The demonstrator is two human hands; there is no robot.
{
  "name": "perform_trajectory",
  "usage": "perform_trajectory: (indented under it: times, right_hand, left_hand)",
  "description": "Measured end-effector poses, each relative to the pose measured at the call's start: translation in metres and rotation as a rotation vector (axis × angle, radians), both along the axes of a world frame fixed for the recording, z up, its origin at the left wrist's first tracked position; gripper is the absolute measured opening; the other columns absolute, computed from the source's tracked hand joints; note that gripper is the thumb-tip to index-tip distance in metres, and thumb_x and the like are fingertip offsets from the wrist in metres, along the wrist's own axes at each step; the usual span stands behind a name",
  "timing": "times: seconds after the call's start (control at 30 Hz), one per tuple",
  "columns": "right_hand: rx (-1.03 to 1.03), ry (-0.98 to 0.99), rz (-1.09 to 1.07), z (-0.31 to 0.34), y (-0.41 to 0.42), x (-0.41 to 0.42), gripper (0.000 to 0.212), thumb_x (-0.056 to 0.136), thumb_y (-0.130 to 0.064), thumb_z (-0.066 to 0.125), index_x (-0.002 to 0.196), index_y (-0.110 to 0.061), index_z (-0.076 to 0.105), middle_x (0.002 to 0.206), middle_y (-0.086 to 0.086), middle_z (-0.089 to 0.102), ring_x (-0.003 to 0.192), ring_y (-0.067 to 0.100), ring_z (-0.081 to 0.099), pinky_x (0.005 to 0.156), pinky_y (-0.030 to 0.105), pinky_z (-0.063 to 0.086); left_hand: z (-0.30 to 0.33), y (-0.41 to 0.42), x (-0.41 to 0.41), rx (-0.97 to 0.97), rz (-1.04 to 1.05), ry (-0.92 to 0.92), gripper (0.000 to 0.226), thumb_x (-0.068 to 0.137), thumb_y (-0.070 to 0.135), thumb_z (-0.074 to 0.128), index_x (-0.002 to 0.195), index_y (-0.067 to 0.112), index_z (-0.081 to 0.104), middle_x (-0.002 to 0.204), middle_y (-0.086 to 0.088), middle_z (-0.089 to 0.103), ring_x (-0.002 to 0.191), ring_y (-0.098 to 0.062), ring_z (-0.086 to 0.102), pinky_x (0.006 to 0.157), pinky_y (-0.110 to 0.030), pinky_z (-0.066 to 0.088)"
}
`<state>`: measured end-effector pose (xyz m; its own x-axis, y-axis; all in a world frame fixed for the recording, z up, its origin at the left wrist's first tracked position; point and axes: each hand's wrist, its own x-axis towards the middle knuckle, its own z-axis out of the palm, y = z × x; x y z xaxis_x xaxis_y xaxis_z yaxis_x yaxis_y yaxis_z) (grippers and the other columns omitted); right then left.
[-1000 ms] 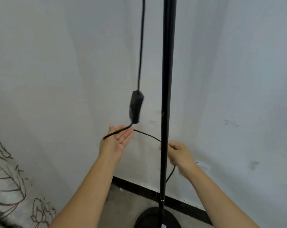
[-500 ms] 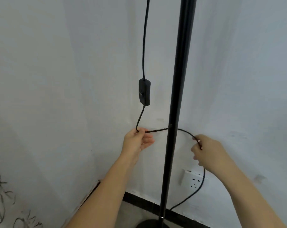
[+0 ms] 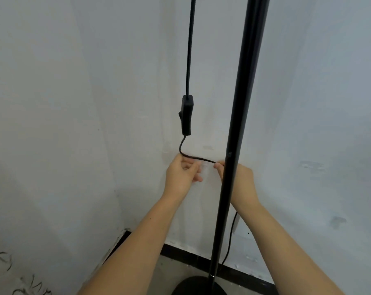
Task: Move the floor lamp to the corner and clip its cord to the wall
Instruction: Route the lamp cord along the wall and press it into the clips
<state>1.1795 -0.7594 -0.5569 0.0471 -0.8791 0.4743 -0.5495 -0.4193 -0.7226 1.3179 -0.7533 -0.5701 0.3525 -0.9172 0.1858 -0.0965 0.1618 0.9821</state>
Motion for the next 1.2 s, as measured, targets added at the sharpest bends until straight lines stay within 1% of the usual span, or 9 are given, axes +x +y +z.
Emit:
perform_trajectory:
  times: [0.1, 0.27, 0.4, 0.5, 0.63, 0.8, 0.9, 1.03, 1.2]
  right_hand:
    - [0.045, -0.027, -0.009, -0.003, -0.006, 0.004, 0.028, 0.09, -0.016, 0.054, 0.074, 0.003, 0.065, 0.07, 0.023, 0.065, 0.063, 0.032, 0.058, 0.067, 0.045, 0.051]
    - [0.134, 0.012, 0.008, -0.016, -0.011, 0.005, 0.029, 0.088, -0.016, 0.053, 0.071, 0.005, 0.064, 0.072, 0.026, 0.064, 0.058, 0.02, 0.047, 0.064, 0.042, 0.051]
    - [0.149, 0.031, 0.012, -0.016, -0.015, 0.004, 0.03, 0.087, -0.019, 0.054, 0.073, 0.004, 0.065, 0.075, 0.025, 0.066, 0.062, 0.024, 0.051, 0.068, 0.042, 0.051]
    - [0.193, 0.063, 0.022, -0.014, -0.017, 0.002, 0.03, 0.089, -0.021, 0.054, 0.071, -0.001, 0.069, 0.063, 0.017, 0.064, 0.057, 0.022, 0.052, 0.061, 0.037, 0.05]
    - [0.472, -0.225, 0.161, -0.029, -0.01, 0.002, 0.035, 0.094, -0.028, 0.051, 0.071, -0.006, 0.065, 0.044, -0.001, 0.044, 0.04, 0.016, 0.044, 0.048, 0.03, 0.041]
    - [0.713, -0.417, 0.251, -0.067, 0.017, -0.061, 0.025, 0.096, -0.022, 0.049, 0.076, -0.013, 0.063, 0.051, -0.005, 0.037, 0.044, 0.011, 0.038, 0.047, 0.022, 0.038]
    - [0.682, -0.459, 0.109, -0.064, 0.031, -0.132, 0.02, 0.093, -0.02, 0.055, 0.08, -0.011, 0.067, 0.055, -0.004, 0.042, 0.046, 0.008, 0.039, 0.049, 0.022, 0.038]
    - [0.493, -0.399, 0.039, -0.031, 0.04, -0.178, 0.016, 0.089, -0.021, 0.061, 0.077, -0.016, 0.072, 0.049, -0.015, 0.041, 0.043, 0.002, 0.035, 0.04, 0.014, 0.029]
    - [0.325, -0.255, -0.025, 0.003, 0.045, -0.197, 0.015, 0.084, -0.027, 0.067, 0.071, -0.02, 0.071, 0.046, -0.017, 0.045, 0.045, 0.002, 0.038, 0.048, 0.02, 0.031]
  left_hand:
    - [-0.005, -0.003, -0.003, -0.001, 0.078, 0.012, 0.025, 0.086, 0.032, 0.064, 0.089, 0.011, 0.053, 0.077, -0.008, 0.061, 0.044, -0.01, 0.057, 0.065, -0.038, 0.057]
    - [-0.004, -0.009, -0.004, 0.102, 0.058, 0.007, 0.041, 0.083, 0.047, 0.062, 0.065, 0.011, 0.056, 0.049, 0.0, 0.053, 0.036, -0.01, 0.052, 0.059, -0.034, 0.056]
    - [0.002, -0.013, -0.006, 0.185, -0.021, -0.006, 0.036, 0.087, 0.037, 0.062, 0.076, 0.004, 0.07, 0.07, -0.017, 0.066, 0.048, -0.019, 0.058, 0.059, -0.031, 0.056]
    - [0.004, -0.014, -0.009, 0.22, -0.055, 0.038, 0.029, 0.087, 0.027, 0.061, 0.087, 0.0, 0.072, 0.092, -0.026, 0.072, 0.064, -0.029, 0.062, 0.066, -0.034, 0.058]
    - [0.008, -0.01, -0.016, 0.231, -0.043, 0.098, 0.024, 0.087, 0.019, 0.057, 0.075, 0.001, 0.068, 0.083, -0.028, 0.069, 0.064, -0.032, 0.063, 0.068, -0.038, 0.06]
    - [0.006, -0.01, -0.022, 0.198, 0.021, 0.163, 0.032, 0.085, 0.013, 0.061, 0.053, 0.015, 0.058, 0.052, -0.004, 0.048, 0.039, -0.015, 0.044, 0.035, -0.017, 0.043]
    - [0.001, -0.013, -0.029, 0.162, 0.004, 0.245, 0.025, 0.085, 0.01, 0.058, 0.06, 0.01, 0.062, 0.045, -0.001, 0.048, 0.042, -0.017, 0.043, 0.04, -0.023, 0.05]
    - [-0.01, -0.024, -0.037, 0.181, 0.029, 0.357, 0.024, 0.086, 0.018, 0.054, 0.063, 0.011, 0.055, 0.034, 0.006, 0.046, 0.031, -0.013, 0.042, 0.062, -0.037, 0.049]
    - [-0.007, -0.02, -0.036, 0.279, -0.04, 0.605, 0.021, 0.088, 0.019, 0.057, 0.069, 0.011, 0.057, 0.054, -0.002, 0.044, 0.029, -0.01, 0.04, 0.044, -0.023, 0.049]
